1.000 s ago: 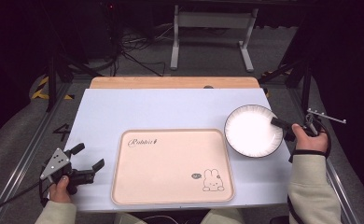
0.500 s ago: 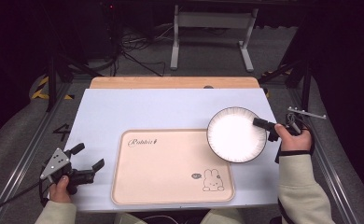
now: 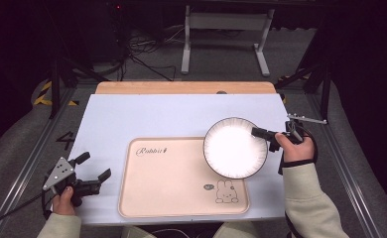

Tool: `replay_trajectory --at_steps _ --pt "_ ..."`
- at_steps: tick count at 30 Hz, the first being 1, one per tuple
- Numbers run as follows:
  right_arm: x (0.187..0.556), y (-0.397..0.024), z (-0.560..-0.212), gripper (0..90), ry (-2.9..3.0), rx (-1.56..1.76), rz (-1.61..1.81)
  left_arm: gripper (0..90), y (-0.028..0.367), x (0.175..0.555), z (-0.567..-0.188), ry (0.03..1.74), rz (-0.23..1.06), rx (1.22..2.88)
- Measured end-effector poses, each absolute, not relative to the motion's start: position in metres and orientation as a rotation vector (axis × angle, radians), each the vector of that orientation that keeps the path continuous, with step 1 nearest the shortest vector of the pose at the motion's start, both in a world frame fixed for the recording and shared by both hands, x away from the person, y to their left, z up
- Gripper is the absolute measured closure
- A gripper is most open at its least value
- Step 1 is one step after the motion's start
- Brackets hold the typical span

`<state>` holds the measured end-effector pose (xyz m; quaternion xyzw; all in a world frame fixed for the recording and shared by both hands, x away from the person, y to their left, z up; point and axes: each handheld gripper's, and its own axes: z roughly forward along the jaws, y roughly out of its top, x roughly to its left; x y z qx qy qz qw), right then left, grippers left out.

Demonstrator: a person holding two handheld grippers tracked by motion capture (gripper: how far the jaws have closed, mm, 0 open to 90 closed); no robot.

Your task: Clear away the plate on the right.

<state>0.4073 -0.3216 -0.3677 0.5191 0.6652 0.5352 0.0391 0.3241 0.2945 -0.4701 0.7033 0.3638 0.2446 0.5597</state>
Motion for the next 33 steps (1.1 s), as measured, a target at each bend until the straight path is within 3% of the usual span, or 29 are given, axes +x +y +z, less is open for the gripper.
replay_trajectory --at_steps 33 --pt "0.411 -0.251 -0.378 84.0 2.245 1.485 1.711 0.2 0.294 0.324 -0.47 0.86 0.58 1.659"
